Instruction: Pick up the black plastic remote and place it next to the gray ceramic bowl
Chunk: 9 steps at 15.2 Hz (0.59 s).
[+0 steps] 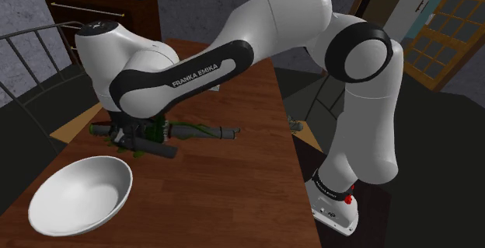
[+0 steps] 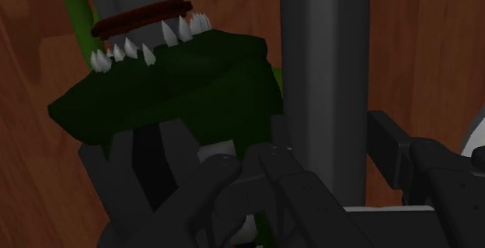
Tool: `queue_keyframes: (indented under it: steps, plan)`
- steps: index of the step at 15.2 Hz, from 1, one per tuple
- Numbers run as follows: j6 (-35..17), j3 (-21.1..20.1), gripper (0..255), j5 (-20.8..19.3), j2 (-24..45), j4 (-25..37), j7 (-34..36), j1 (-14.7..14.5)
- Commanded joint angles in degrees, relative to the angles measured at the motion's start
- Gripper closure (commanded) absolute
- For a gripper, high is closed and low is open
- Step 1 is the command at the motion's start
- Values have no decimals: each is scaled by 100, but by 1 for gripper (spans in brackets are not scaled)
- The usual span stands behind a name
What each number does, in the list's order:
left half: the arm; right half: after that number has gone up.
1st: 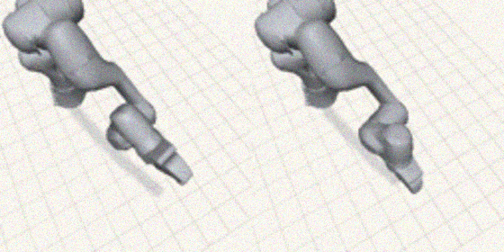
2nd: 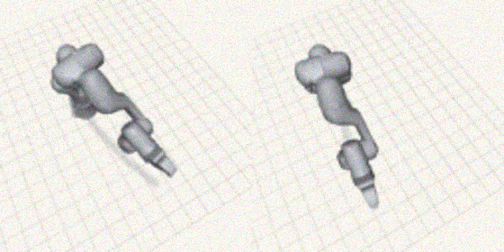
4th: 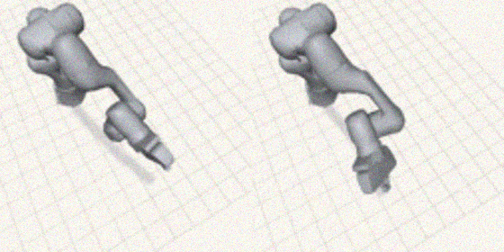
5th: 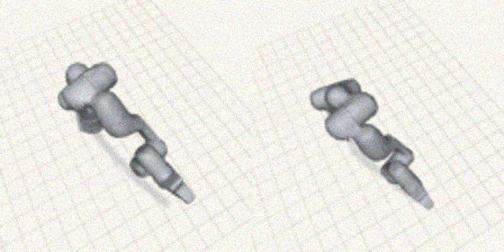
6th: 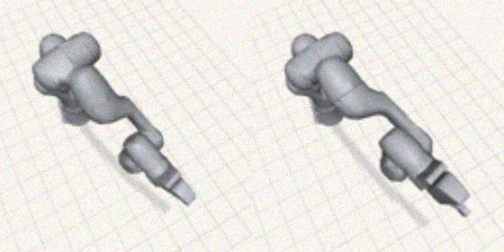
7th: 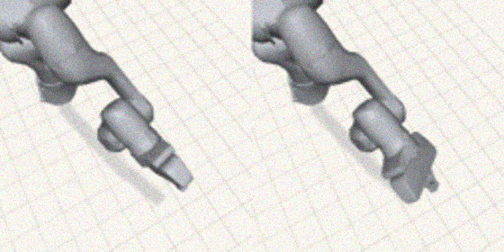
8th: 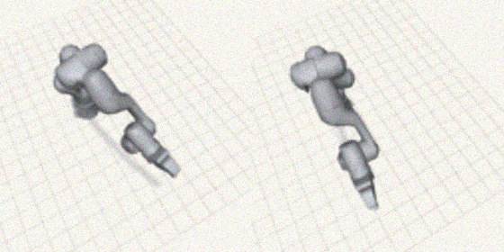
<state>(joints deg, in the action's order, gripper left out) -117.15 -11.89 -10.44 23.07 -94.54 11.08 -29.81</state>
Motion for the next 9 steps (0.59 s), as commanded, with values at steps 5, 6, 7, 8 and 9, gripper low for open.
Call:
queue_keyframes:
  steps: [5, 6, 7, 8, 9]
  plan:
    - [-396, 34, 255, -70, 183, -252, 64, 8]
    - [-458, 39, 255, -83, 217, -281, 76, 6]
    - [-519, 43, 255, -96, 252, -309, 88, 5]
    - [-580, 49, 255, -109, 287, -336, 100, 3]
    - [-635, 58, 255, -118, 320, -359, 109, -4]
